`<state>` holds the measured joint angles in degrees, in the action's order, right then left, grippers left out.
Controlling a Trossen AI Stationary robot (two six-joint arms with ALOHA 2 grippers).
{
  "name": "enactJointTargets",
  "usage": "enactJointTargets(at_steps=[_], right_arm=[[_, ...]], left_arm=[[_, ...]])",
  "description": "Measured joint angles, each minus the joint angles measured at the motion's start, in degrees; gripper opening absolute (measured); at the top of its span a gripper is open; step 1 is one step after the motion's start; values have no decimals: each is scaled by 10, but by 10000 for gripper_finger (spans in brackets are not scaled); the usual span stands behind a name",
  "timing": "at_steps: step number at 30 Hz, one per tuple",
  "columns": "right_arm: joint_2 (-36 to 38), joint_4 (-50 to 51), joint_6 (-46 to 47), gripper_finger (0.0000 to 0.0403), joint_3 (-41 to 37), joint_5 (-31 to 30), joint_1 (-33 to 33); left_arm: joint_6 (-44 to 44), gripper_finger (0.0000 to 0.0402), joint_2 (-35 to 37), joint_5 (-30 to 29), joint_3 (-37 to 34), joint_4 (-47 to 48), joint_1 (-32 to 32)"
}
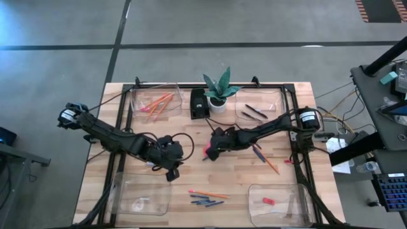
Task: Sort crayons/erasers/pens/pencils in bins
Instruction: Put the blue eraser into the bottom right transparent bin
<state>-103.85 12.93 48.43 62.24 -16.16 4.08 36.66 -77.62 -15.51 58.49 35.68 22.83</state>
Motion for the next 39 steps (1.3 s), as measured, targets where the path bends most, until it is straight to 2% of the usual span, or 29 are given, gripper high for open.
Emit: enactJointTargets(at_steps=[5,13,19,27,35,39], right_arm=[[0,1,63,160,0,-49,6],[-2,0,119,160,0,-57,23],[-2,0,163,160,0,-109,46],[-10,0,187,159,0,-140,51],[-60,12,188,159,32,-146,51],[-73,84,184,159,72,-139,50]], left_arm=[[-1,96,0,0,-3,21,1],[-13,96,0,2,-8,40,1],[-29,96,0,3,-8,41,1],[-31,96,0,3,-8,44,2],[-31,96,1,9,-8,48,2],[-29,96,1,16,-8,52,3]])
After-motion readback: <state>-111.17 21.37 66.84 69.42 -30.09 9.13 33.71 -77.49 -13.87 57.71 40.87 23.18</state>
